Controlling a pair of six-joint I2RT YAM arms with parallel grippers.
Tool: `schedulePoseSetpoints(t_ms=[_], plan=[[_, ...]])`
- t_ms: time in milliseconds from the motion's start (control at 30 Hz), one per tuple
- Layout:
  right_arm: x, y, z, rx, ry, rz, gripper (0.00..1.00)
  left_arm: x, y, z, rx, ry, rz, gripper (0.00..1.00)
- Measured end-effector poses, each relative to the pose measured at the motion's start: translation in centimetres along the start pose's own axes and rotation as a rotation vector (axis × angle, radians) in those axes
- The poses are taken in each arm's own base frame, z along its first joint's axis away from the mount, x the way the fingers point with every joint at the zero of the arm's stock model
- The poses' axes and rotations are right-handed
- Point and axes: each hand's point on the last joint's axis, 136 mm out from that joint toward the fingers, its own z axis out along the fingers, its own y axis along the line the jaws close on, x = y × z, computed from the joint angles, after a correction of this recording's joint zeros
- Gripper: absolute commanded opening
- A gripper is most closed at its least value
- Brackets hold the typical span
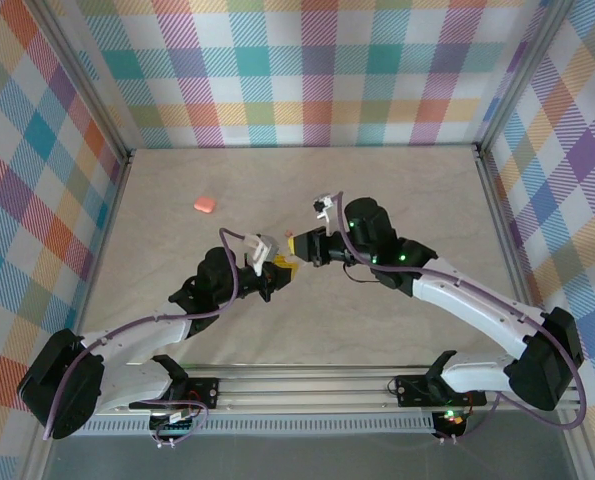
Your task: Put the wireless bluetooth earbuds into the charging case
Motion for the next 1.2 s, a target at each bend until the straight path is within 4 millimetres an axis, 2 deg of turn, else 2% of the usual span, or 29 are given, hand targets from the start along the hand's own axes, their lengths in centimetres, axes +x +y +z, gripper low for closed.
schedulePoseSetpoints(t_ms=[267,500,1200], plan=[[0.4,1.8,0.5,-0.035,-0.020,-0.096,0.22,-1.6,-0.9,-0.6,0.012,-0.055,0.012,0.00],[1.2,1.3,0.9,-0.017,-0.016,-0.145,0.22,-2.8,-1.4,-1.2,0.020,-0.097,0.027,0.00],[-0.8,1.0,0.8,0.031,-0.109,-0.160,0.21,-3.6,-1.7,-1.3,0.007,-0.117,0.017,0.00]])
